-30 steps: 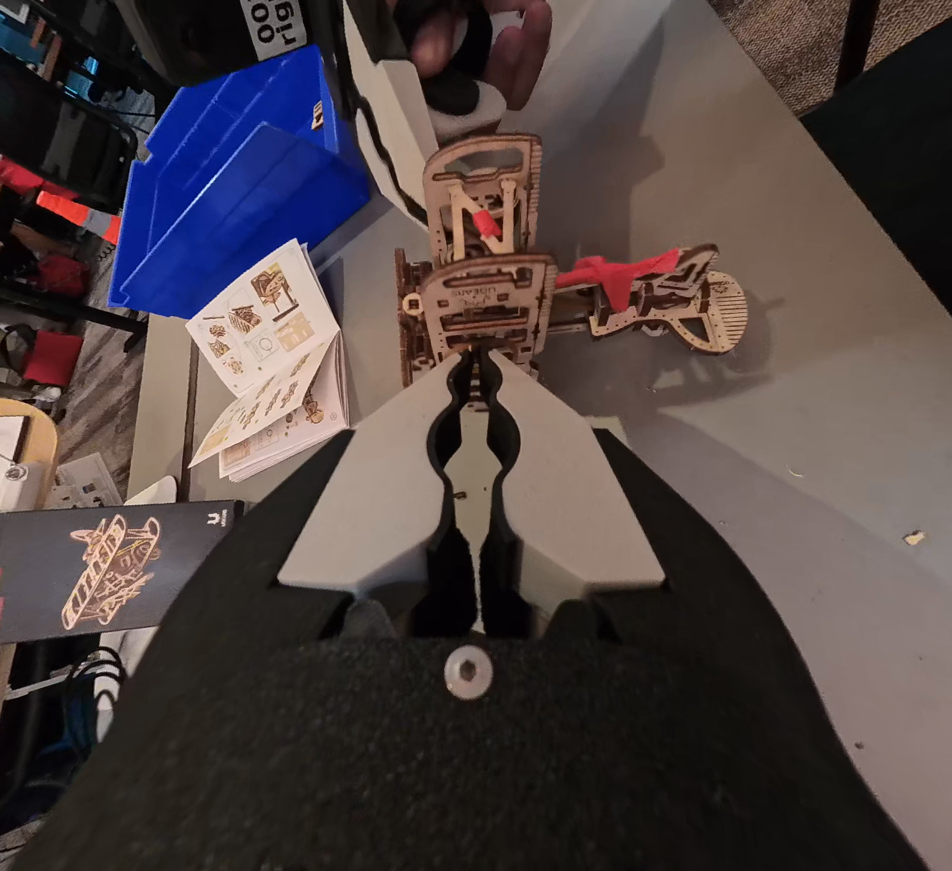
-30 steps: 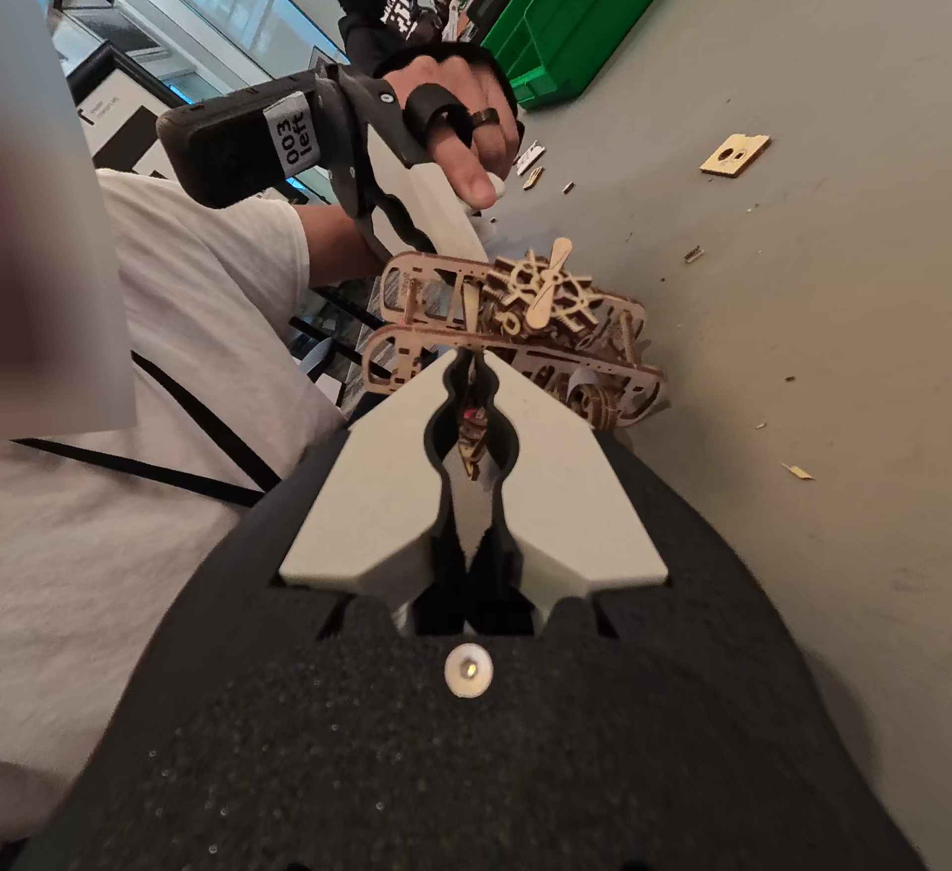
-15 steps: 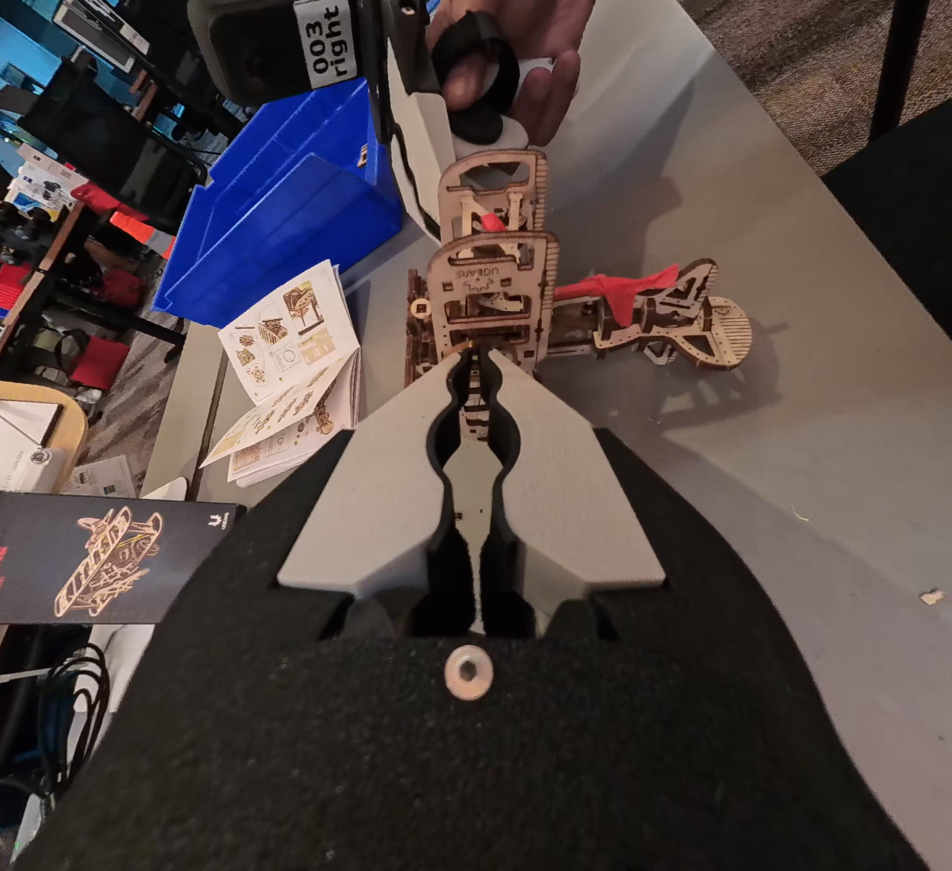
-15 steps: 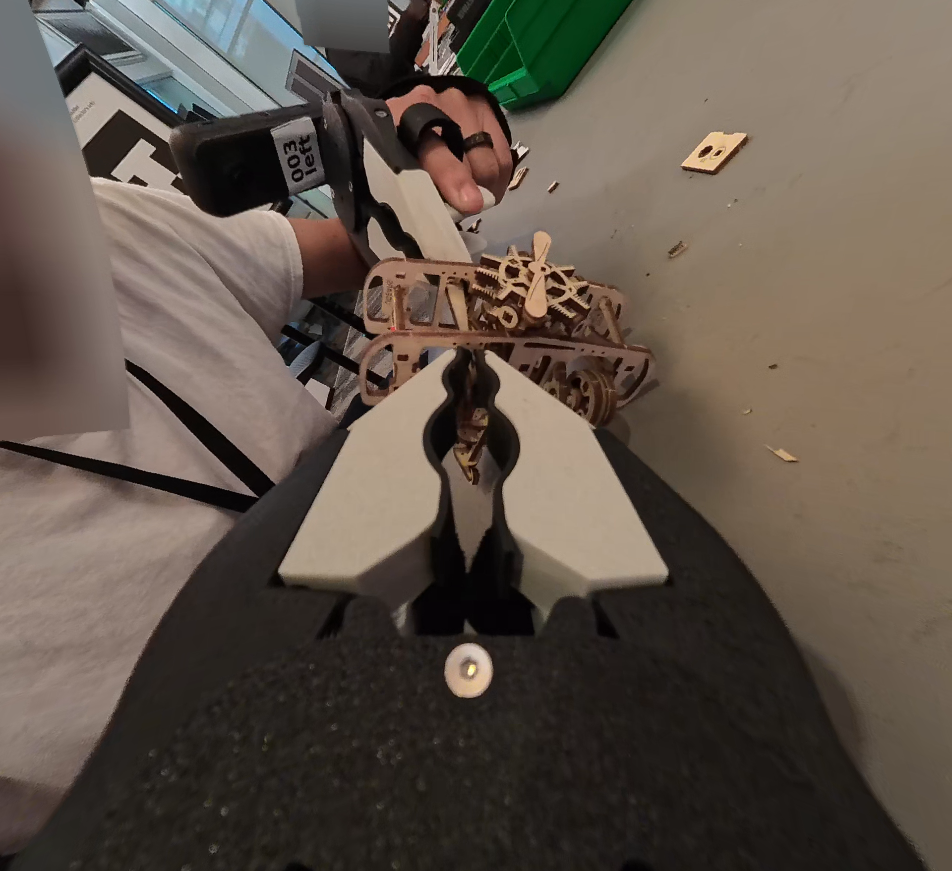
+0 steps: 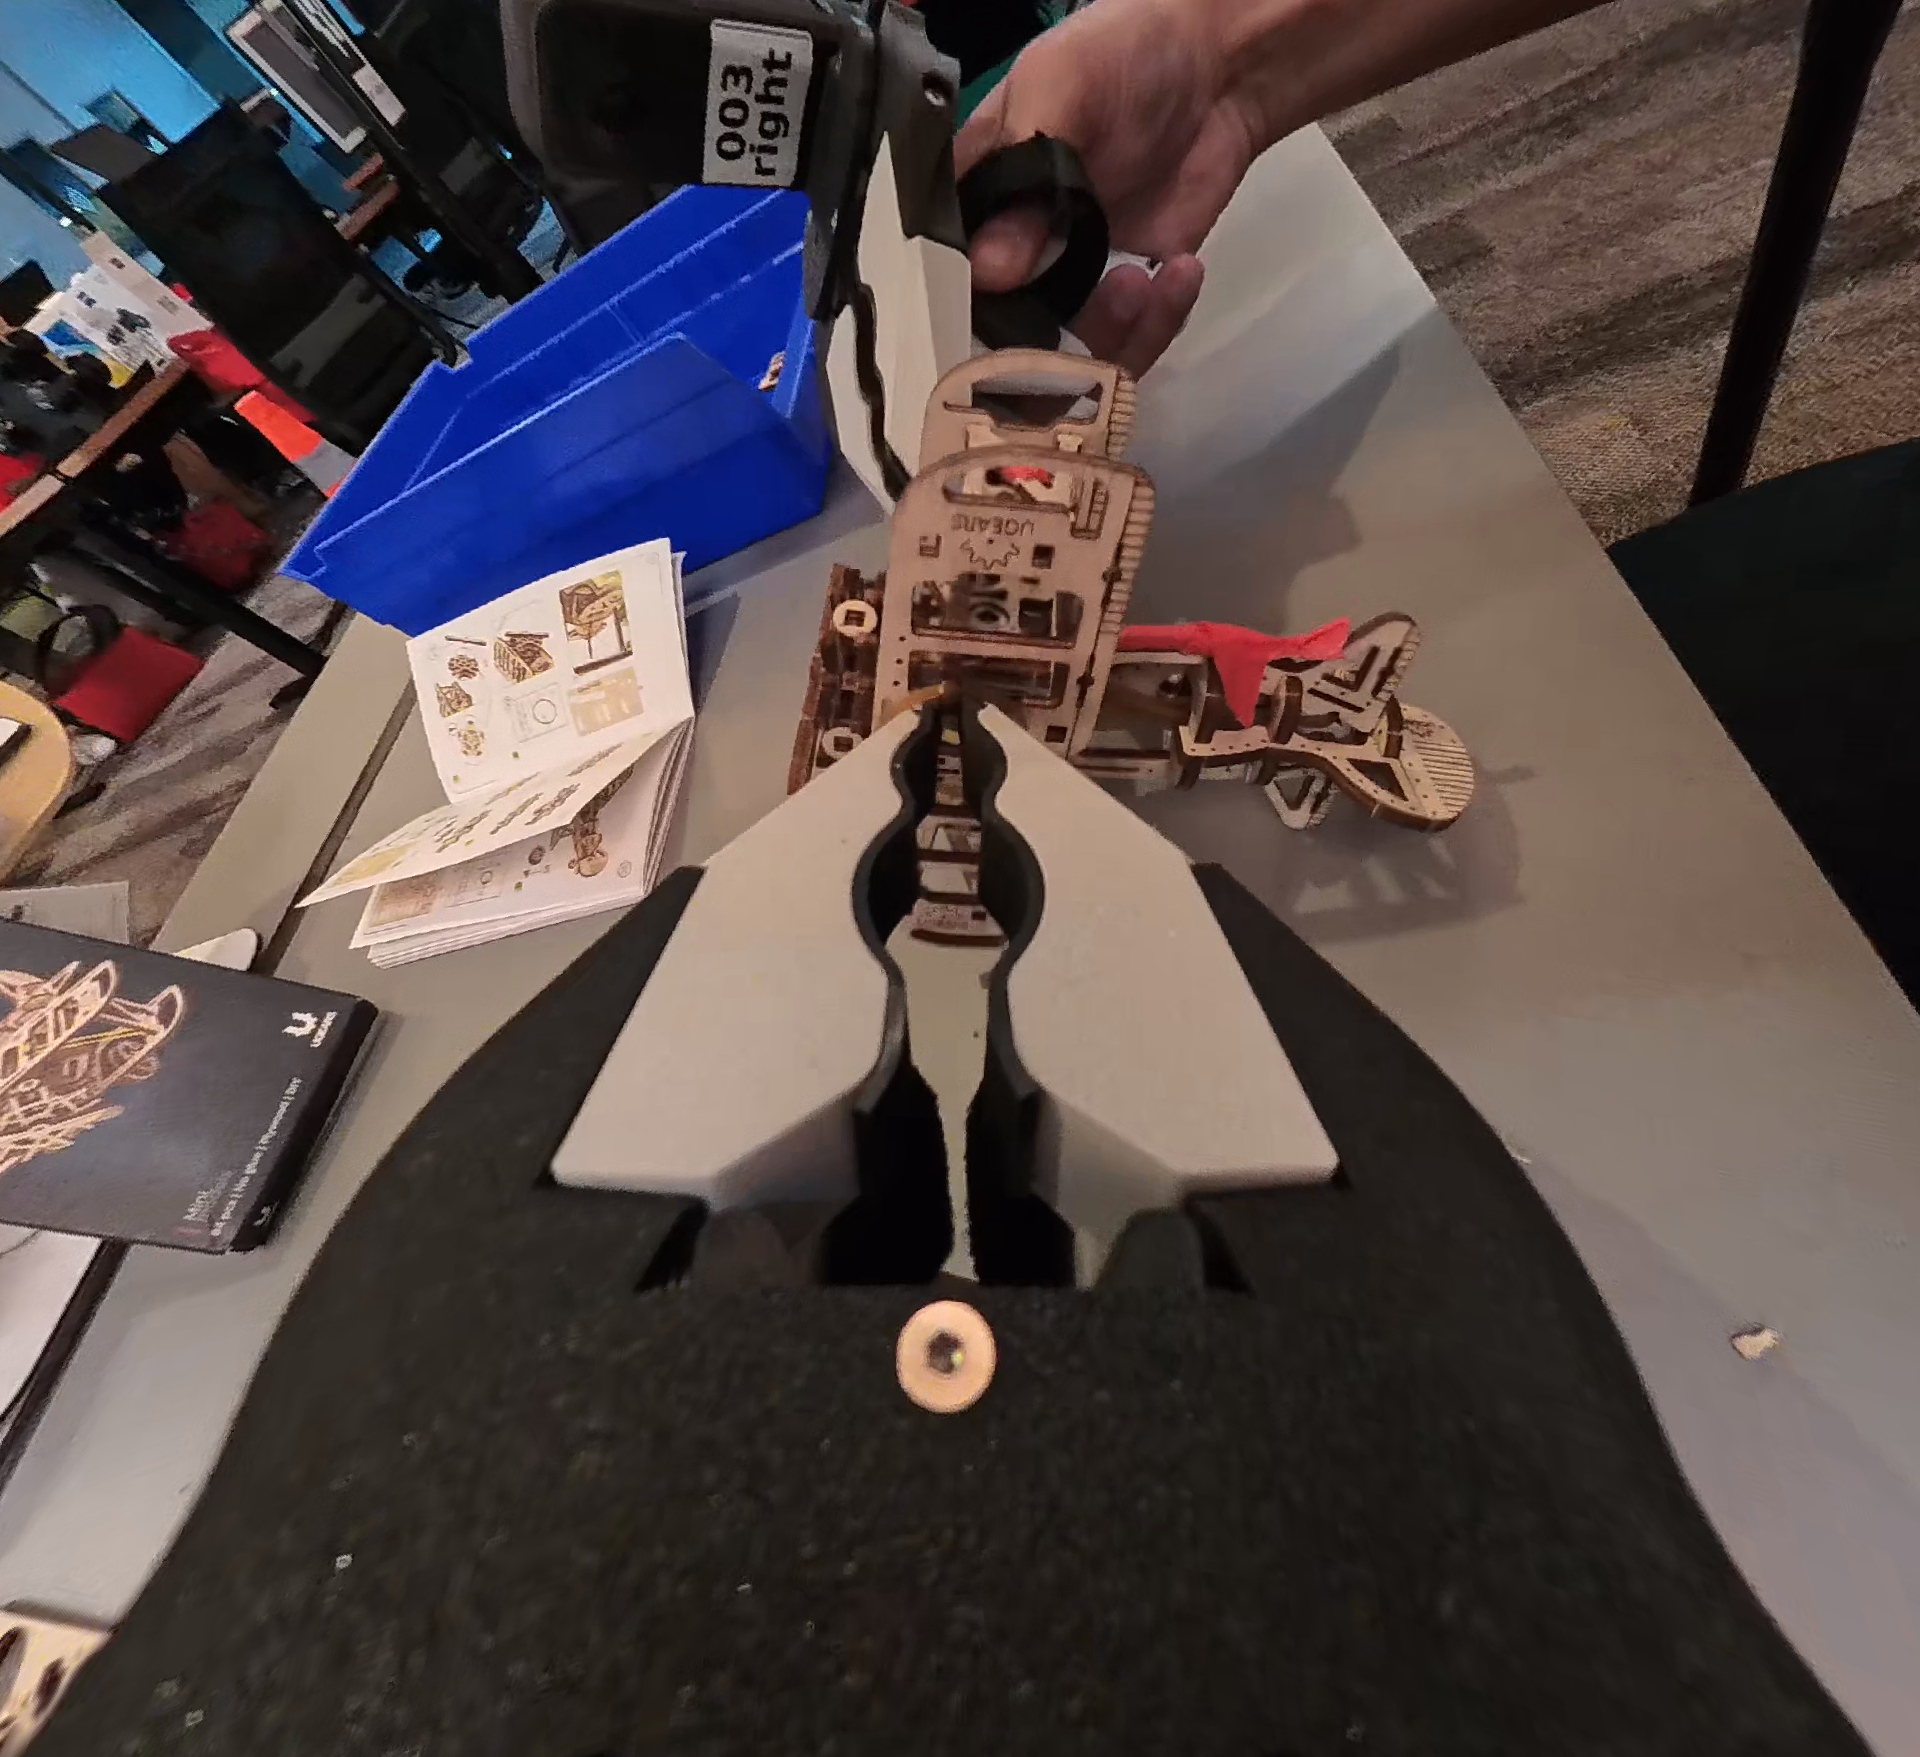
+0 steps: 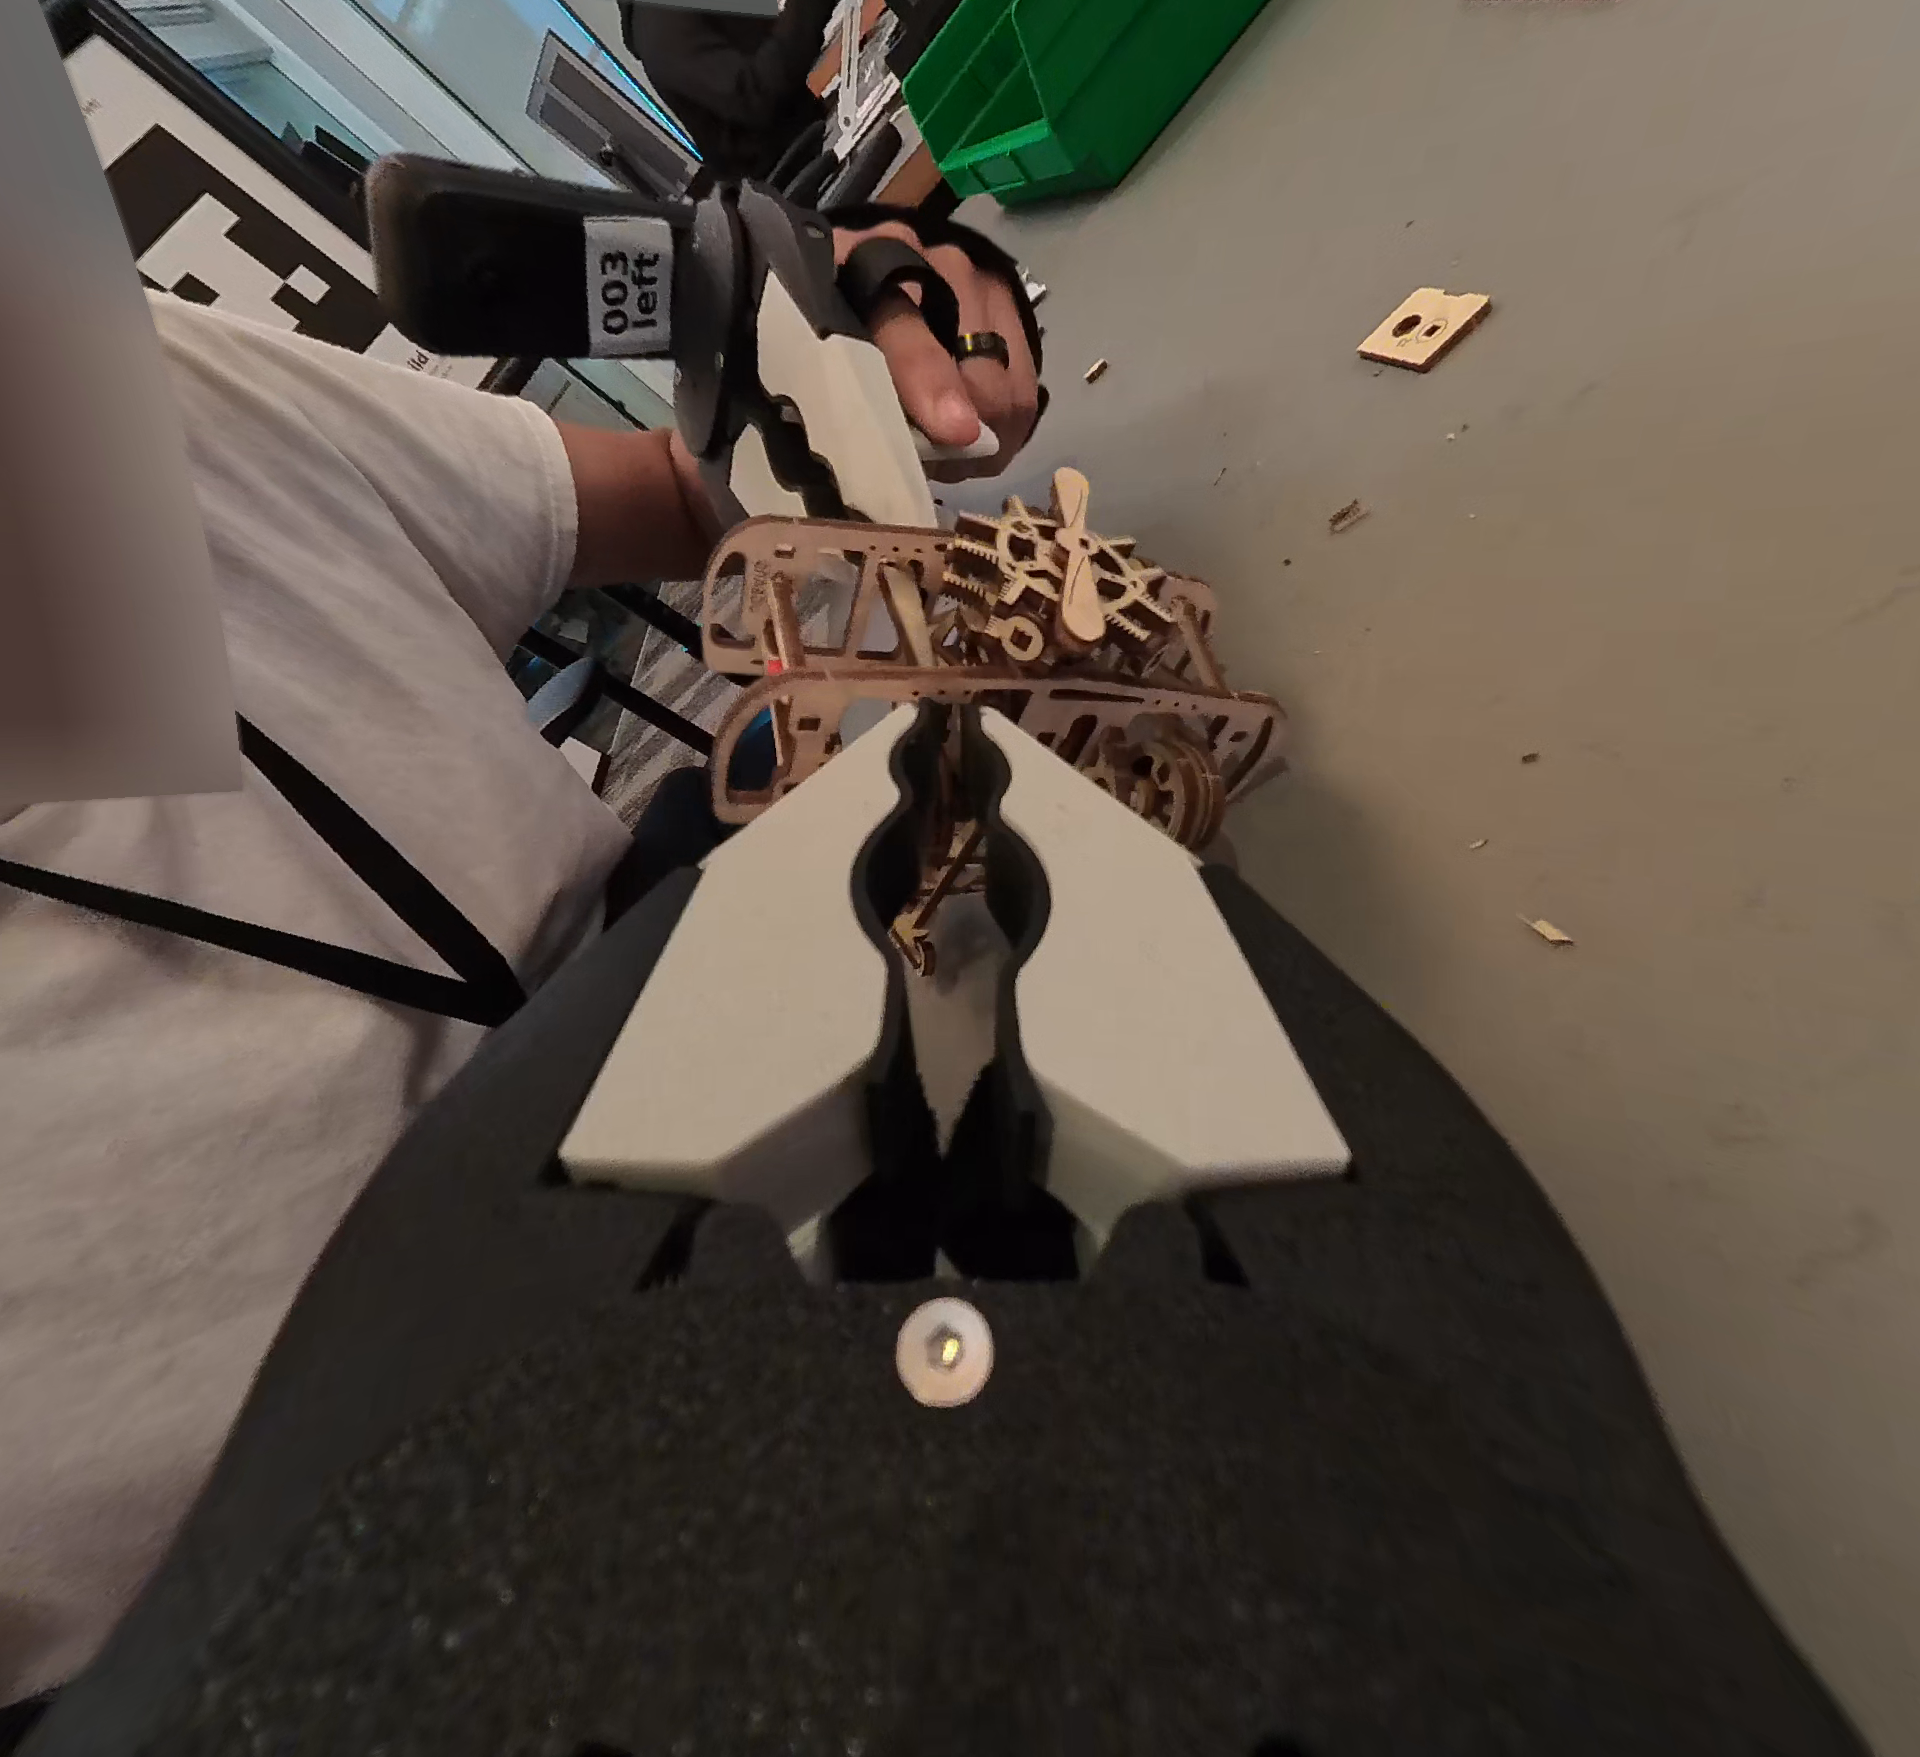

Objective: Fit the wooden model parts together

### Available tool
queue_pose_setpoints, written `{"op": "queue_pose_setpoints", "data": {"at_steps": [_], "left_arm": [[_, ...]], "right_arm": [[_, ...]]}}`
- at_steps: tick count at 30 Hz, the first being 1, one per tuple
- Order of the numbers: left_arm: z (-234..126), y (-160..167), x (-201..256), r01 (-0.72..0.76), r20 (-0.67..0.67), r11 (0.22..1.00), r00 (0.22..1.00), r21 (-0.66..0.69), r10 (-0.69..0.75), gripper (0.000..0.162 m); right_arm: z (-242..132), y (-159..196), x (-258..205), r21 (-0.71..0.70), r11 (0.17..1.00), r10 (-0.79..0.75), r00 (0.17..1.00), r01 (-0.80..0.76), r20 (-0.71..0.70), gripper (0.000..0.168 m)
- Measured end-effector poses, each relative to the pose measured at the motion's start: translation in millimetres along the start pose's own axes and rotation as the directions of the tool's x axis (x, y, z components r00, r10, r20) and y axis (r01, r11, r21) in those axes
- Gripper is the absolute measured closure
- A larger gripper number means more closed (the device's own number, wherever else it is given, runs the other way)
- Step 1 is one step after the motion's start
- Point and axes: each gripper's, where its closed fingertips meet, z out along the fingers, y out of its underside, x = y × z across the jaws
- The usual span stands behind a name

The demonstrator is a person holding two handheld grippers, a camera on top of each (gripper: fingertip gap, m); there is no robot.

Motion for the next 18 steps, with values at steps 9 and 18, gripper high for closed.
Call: {"op": "queue_pose_setpoints", "data": {"at_steps": [9, 18], "left_arm": [[-6, -3, -2, -0.034, 0.056, 0.998, 0.998, 0.043, 0.032, 0.161], [-9, -4, 9, 0.029, 0.01, 0.999, 1.0, 0.046, -0.029, 0.162]], "right_arm": [[3, 0, 2, -0.019, 1.0, 0.012, 1.0, -0.012, -0.022, 0.165], [6, -1, 0, -0.035, 0.999, 0.013, 0.999, -0.014, -0.032, 0.165]]}}
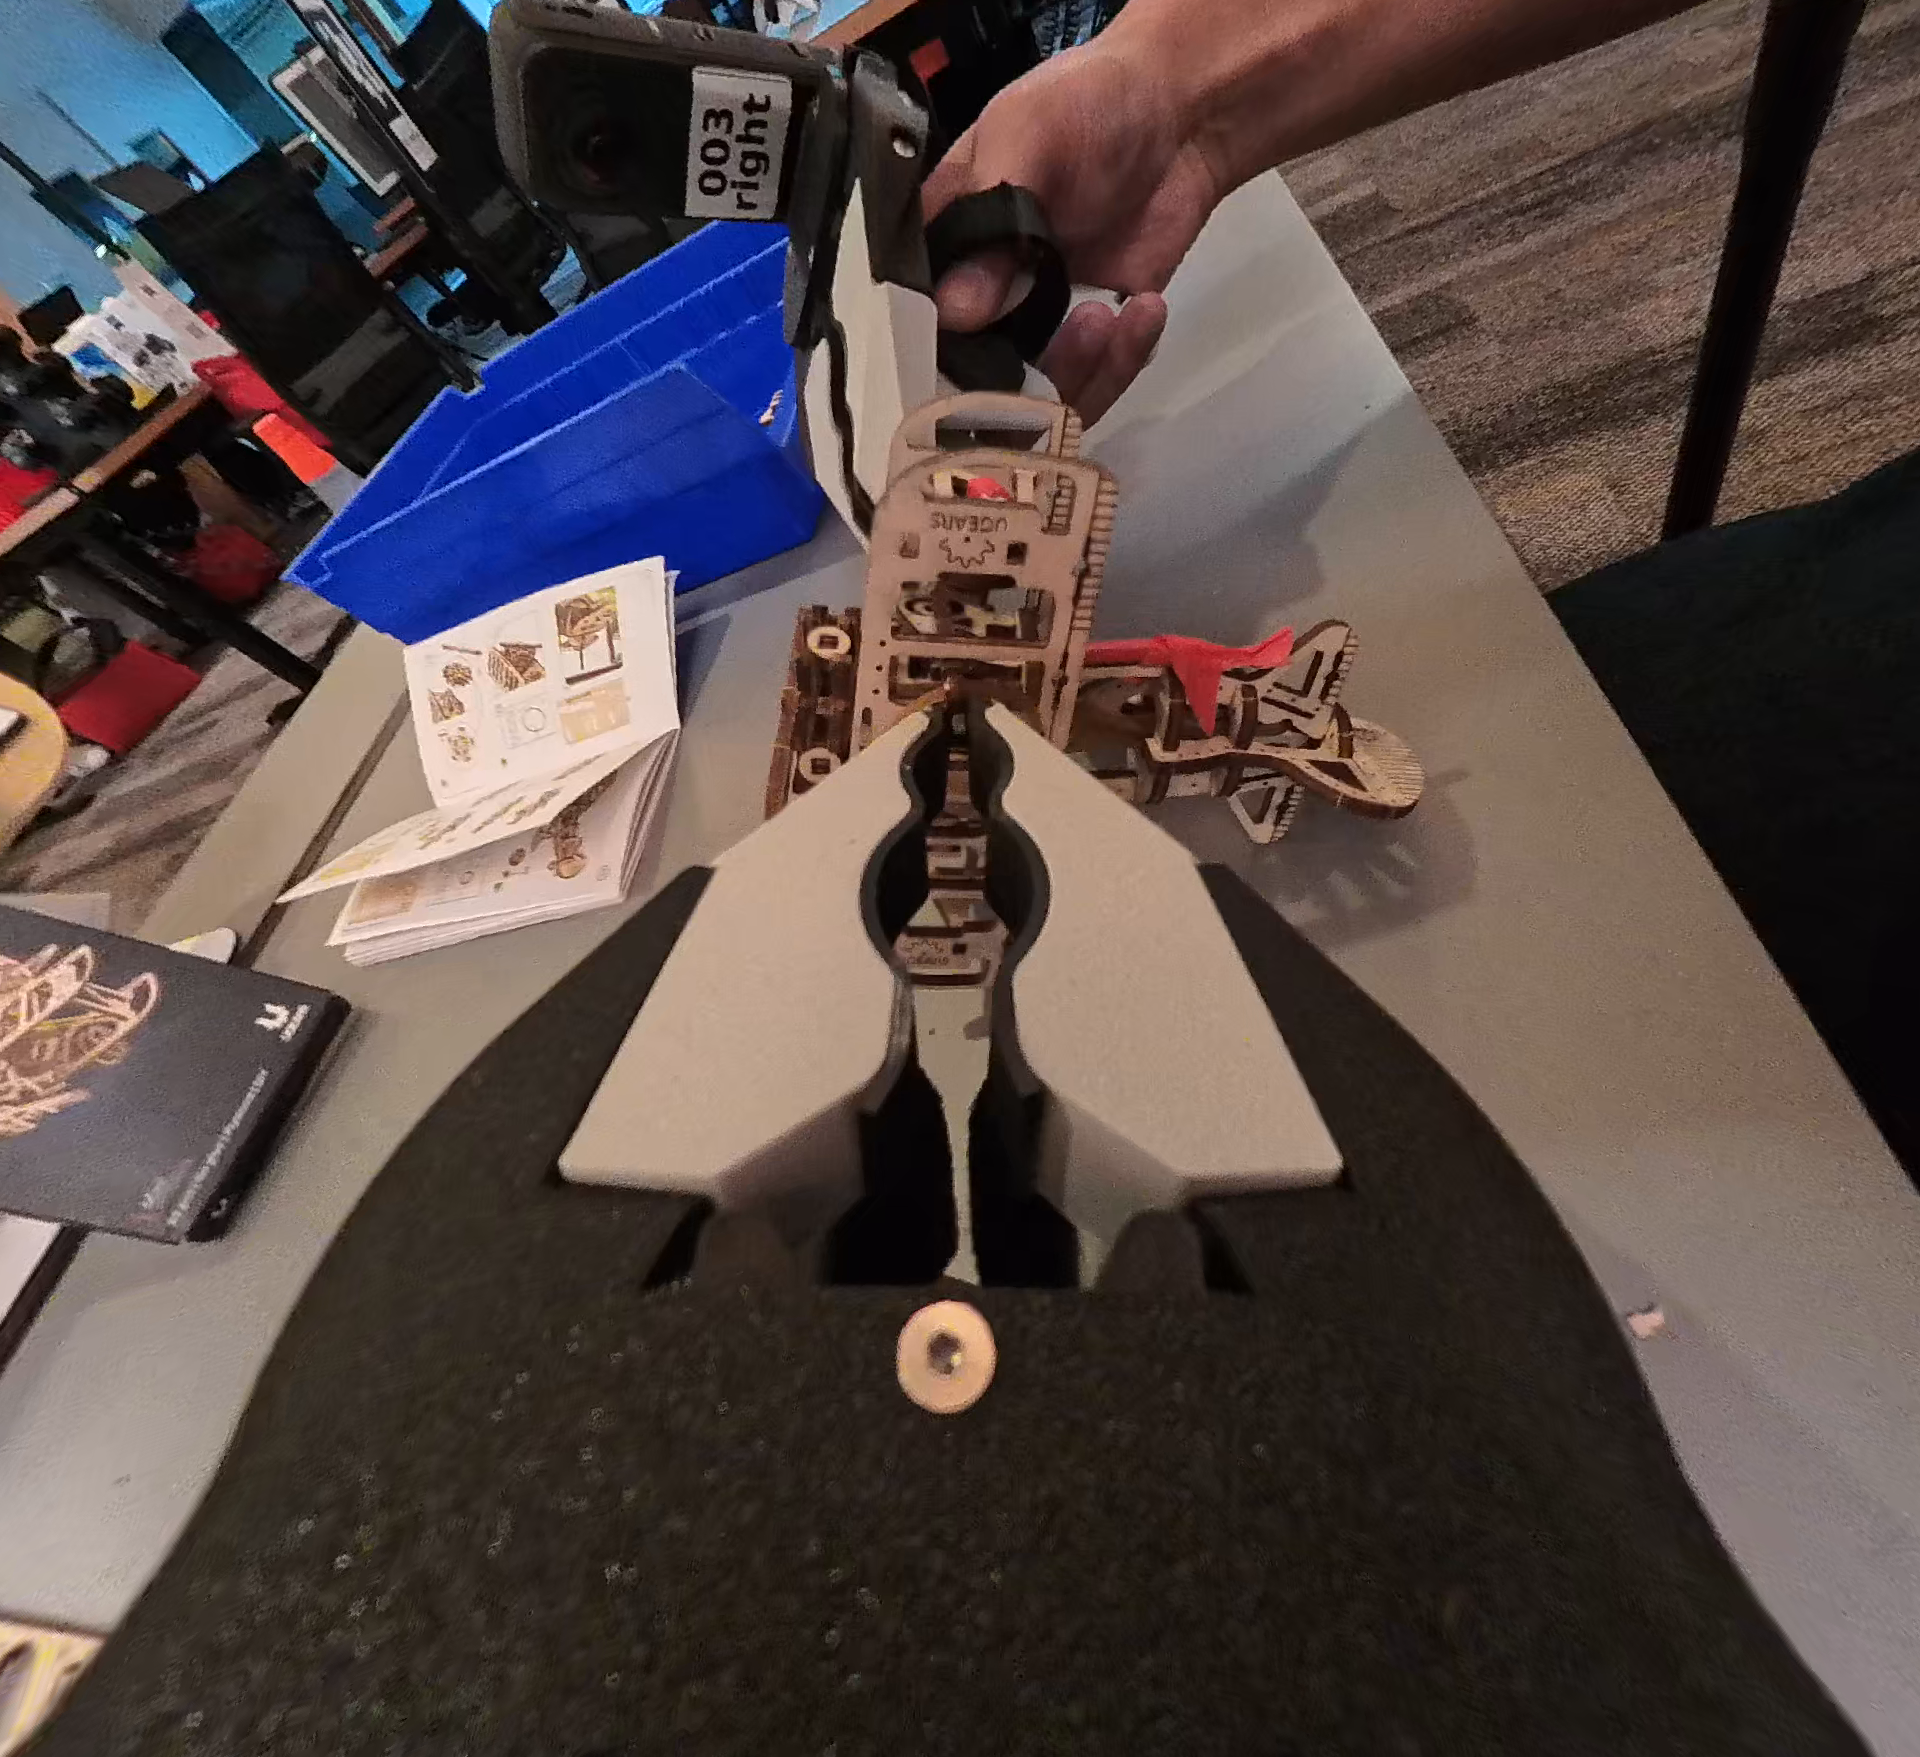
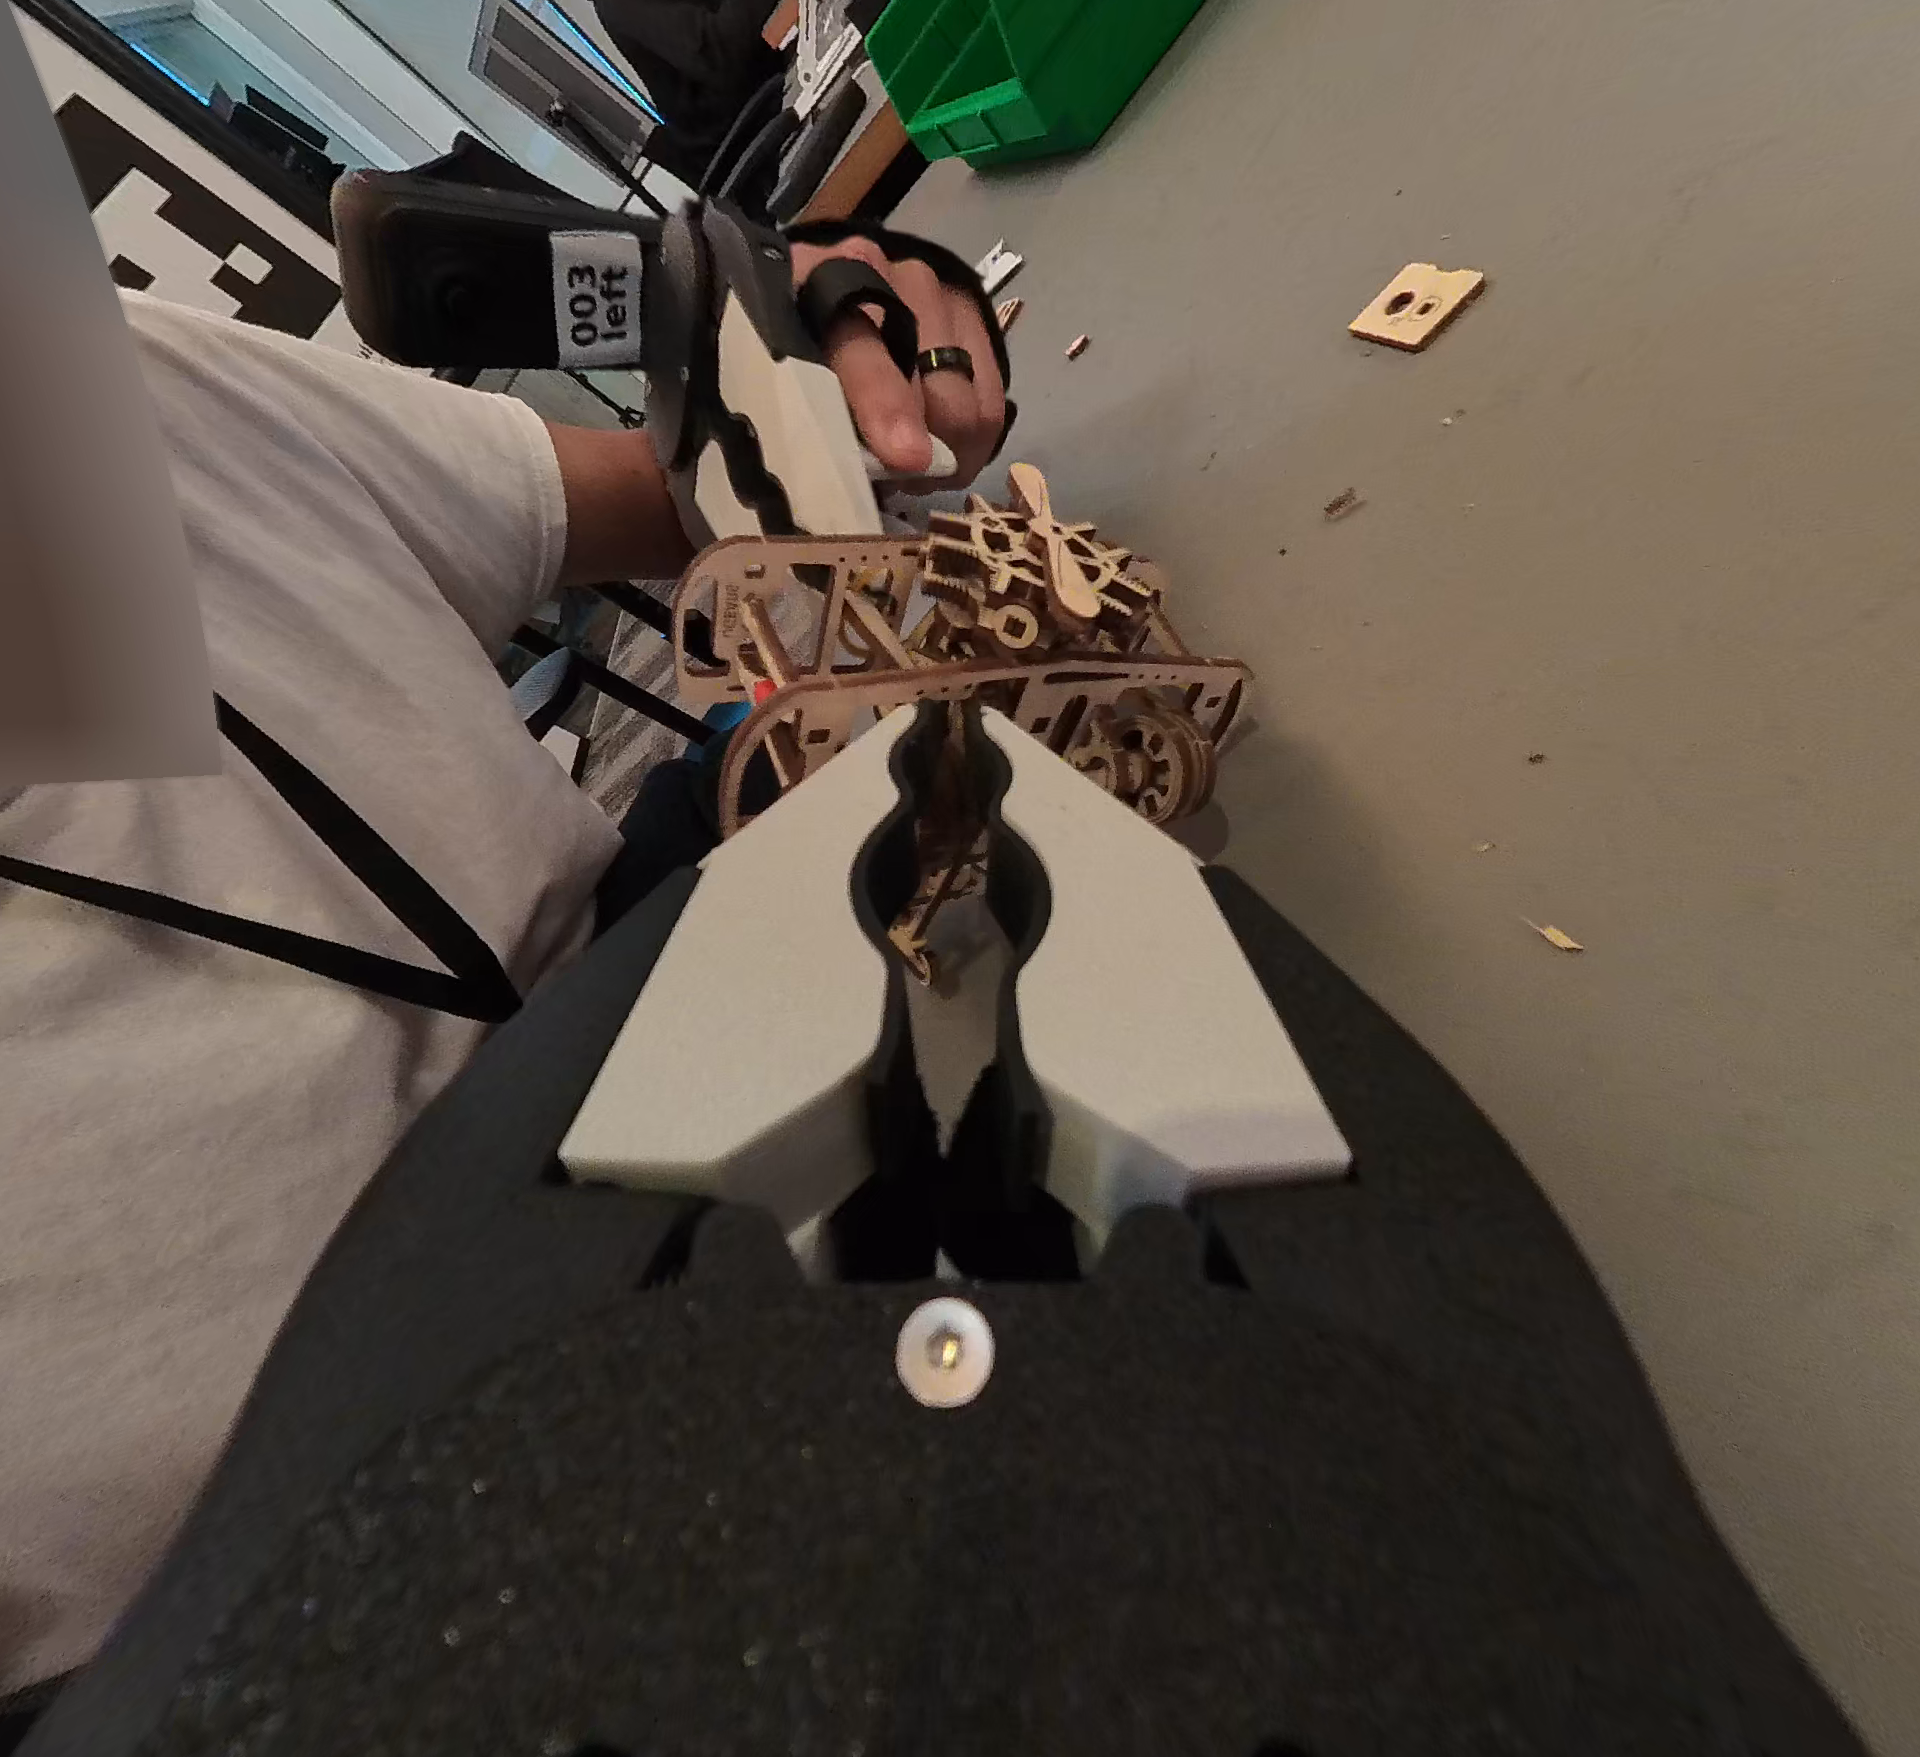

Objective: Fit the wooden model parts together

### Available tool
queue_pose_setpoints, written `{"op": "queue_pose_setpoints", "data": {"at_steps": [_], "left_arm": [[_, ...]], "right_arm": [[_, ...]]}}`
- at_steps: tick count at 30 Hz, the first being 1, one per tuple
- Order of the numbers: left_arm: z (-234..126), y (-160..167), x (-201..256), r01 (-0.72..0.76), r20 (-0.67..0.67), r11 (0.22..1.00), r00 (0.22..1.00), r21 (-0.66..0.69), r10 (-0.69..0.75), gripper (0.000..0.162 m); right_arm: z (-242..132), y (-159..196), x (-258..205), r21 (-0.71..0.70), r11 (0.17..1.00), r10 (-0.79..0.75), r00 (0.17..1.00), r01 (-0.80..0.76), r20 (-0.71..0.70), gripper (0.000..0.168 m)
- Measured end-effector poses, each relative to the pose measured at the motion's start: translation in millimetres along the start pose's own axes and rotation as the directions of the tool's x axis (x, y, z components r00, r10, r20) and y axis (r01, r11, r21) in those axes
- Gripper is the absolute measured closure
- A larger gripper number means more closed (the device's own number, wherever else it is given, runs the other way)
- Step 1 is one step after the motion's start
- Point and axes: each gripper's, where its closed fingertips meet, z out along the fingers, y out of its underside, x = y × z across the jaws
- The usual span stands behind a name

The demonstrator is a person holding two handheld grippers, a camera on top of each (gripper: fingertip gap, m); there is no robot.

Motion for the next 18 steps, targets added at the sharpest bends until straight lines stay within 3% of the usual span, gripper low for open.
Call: {"op": "queue_pose_setpoints", "data": {"at_steps": [9, 18], "left_arm": [[7, 3, -1, -0.024, 0.069, 0.999, 0.997, -0.035, 0.027, 0.162], [5, -1, -2, -0.04, 0.094, 0.999, 0.995, 0.0, 0.04, 0.162]], "right_arm": [[-4, 3, -1, 0.006, 1.0, -0.021, 1.0, 0.021, 0.022, 0.166], [-3, 11, -4, -0.035, 0.991, 0.134, 0.976, -0.13, 0.17, 0.161]]}}
